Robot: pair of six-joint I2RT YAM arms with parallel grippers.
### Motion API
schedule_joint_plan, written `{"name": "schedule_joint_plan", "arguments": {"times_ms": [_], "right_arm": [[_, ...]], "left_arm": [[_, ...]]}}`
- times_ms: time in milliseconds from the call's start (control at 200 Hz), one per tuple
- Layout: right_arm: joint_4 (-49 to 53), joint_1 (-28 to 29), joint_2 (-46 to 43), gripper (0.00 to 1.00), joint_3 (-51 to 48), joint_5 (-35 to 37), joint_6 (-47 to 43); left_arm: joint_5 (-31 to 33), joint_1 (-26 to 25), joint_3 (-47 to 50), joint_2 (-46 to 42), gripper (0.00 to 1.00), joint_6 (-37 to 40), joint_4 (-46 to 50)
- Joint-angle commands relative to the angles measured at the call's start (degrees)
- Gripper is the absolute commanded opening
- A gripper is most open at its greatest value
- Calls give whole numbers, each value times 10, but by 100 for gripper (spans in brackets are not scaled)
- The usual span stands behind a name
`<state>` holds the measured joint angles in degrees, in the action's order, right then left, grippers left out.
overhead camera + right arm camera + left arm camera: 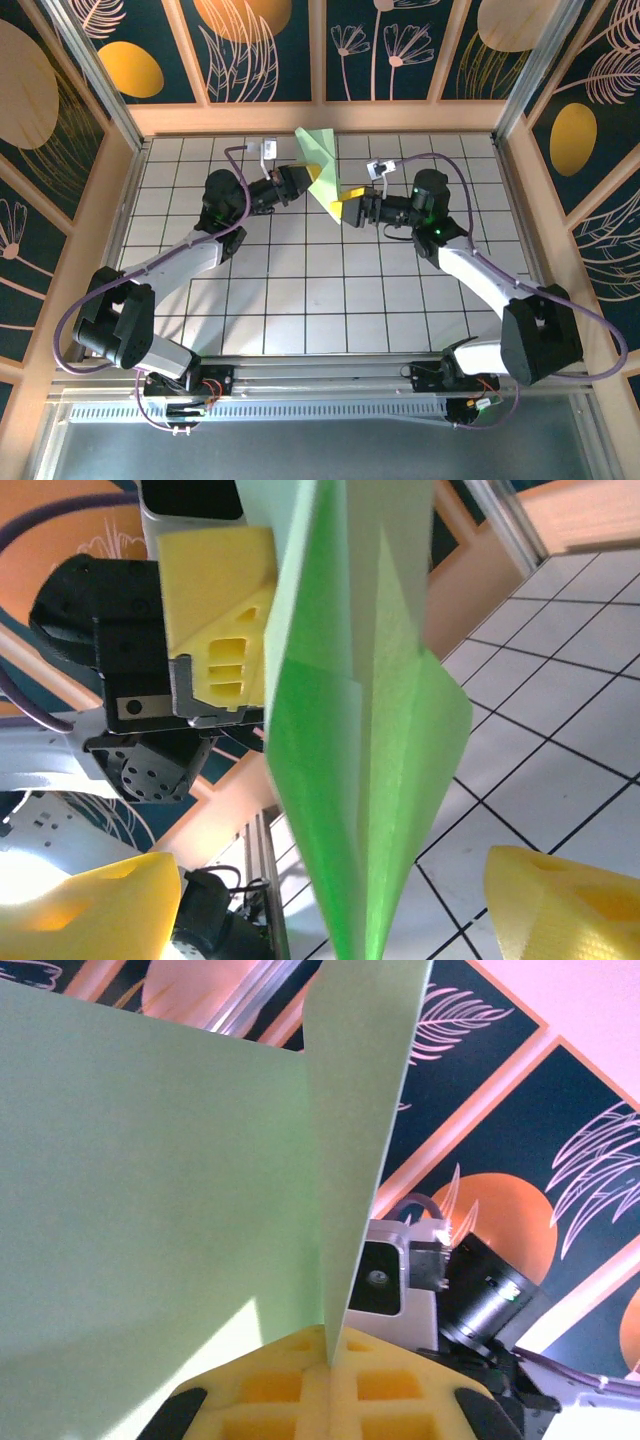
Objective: Fold a paper plane with a square sheet of paper (fold left side to right side)
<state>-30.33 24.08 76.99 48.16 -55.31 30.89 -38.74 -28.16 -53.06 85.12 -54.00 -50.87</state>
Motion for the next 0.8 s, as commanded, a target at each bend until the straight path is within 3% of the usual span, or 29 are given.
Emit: {"name": "schedule_joint_plan", "arguments": {"times_ms": [0, 190, 285, 375, 480, 575, 661, 791], "right_arm": [[-54, 3, 16, 75, 34, -19, 15], [-51, 3, 25, 52, 67, -24, 12], [-47, 3, 27, 34, 70, -25, 13], [-40, 3, 28, 17, 70, -20, 12], [-17, 2, 21, 8, 74, -3, 0], [41, 2, 9, 0, 83, 37, -36], [117, 4, -4, 0, 97, 100, -81], [276, 37, -16, 0, 142, 294, -176]], "left_arm": [[-19, -6, -14, -6, 1, -8, -35], [-20, -7, -20, -2, 4, -4, -18], [-14, -7, -18, 0, 7, -2, -13], [0, -7, -16, -1, 14, 2, -3], [25, -7, -16, -17, 26, 35, 35], [86, -6, -14, -54, 38, 94, 118], [170, -6, -5, -98, 47, 143, 187], [320, -6, 35, -175, 59, 188, 255]]}}
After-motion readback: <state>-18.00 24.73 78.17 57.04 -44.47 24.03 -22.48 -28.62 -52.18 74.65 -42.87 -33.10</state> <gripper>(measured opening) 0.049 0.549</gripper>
